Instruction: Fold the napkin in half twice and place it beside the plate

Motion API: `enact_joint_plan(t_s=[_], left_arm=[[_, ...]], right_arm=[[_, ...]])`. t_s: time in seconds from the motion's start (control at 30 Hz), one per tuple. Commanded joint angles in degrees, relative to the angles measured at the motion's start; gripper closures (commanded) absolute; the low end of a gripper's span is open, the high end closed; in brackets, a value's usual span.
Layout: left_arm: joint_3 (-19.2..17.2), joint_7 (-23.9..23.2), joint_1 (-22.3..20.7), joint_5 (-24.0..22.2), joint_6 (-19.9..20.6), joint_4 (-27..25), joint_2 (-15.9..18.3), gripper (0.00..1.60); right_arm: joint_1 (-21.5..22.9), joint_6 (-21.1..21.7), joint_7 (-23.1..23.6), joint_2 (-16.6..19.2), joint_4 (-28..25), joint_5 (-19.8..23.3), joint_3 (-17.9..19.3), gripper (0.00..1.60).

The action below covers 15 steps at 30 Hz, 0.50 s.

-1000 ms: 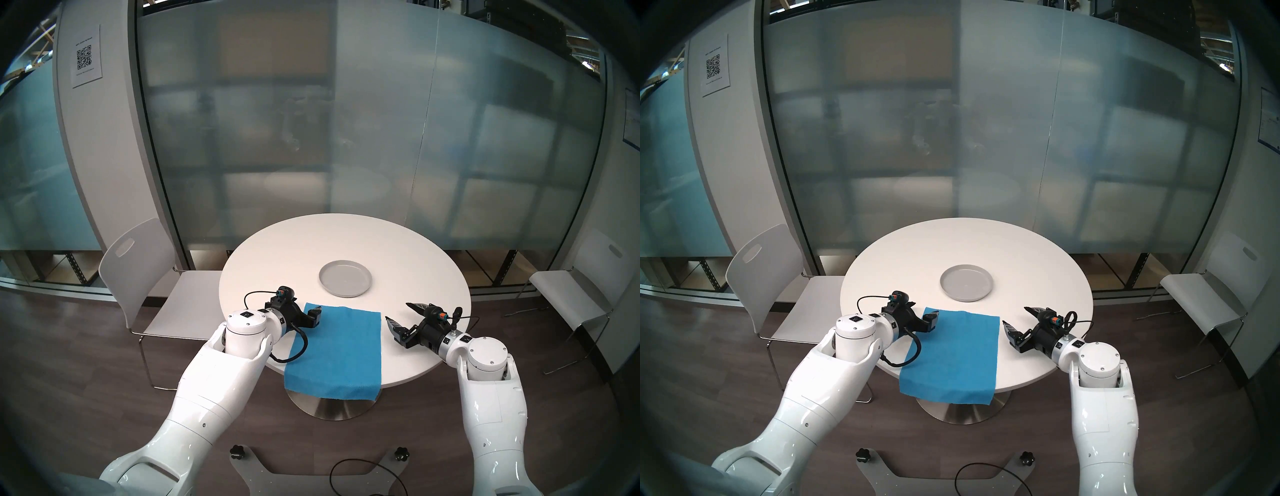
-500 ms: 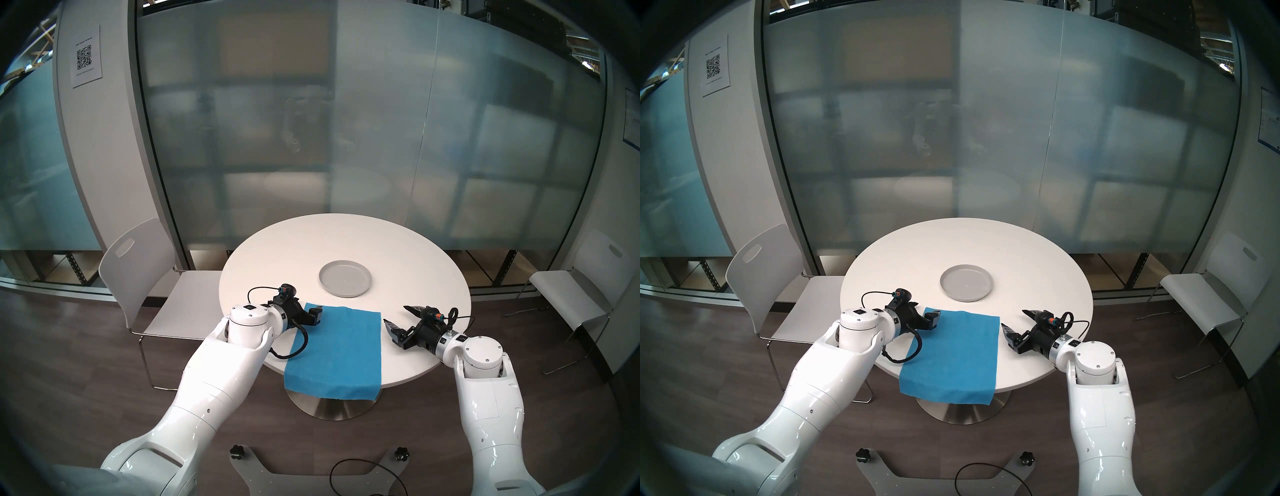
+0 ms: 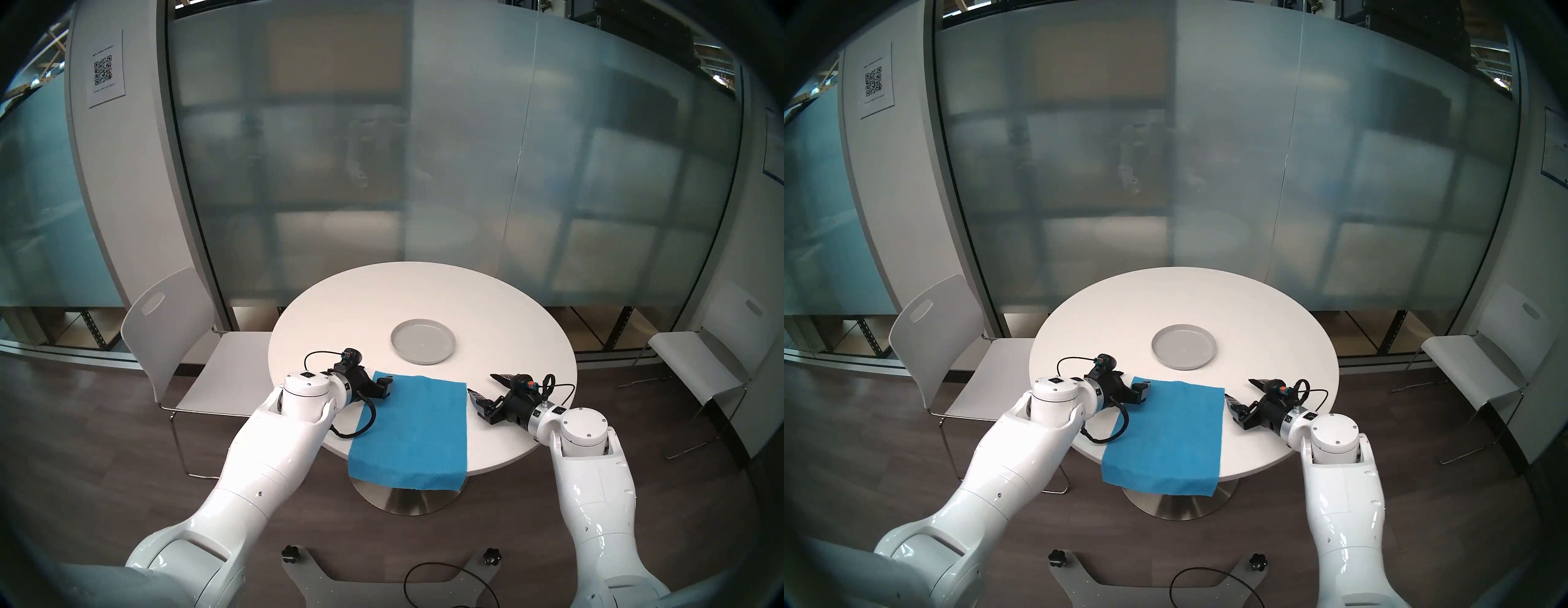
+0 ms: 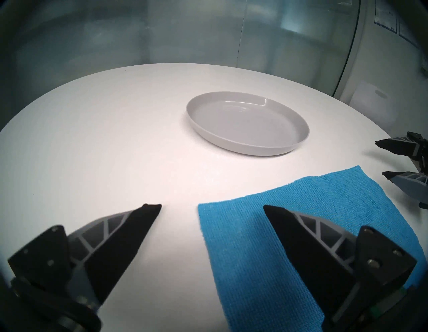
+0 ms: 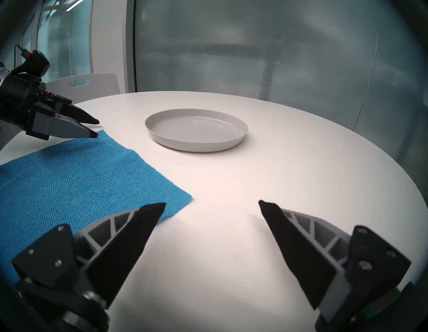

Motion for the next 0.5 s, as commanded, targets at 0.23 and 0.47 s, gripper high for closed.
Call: enact_joint_plan(t_s=[0.23, 0.47], left_arm=[[-0.74, -0.31, -2.49, 0.16, -1.50, 1.07, -0.64, 0.00], [-0.82, -0.73, -2.91, 0.41, -1.72, 2.13, -0.85, 0.03]], right_arm=[[4.62, -1.25, -0.79, 0.06, 2.72, -0.13, -1.56, 0.13], [5.66, -1.62, -1.12, 0.23, 4.23, -0.54, -2.54, 0.16]])
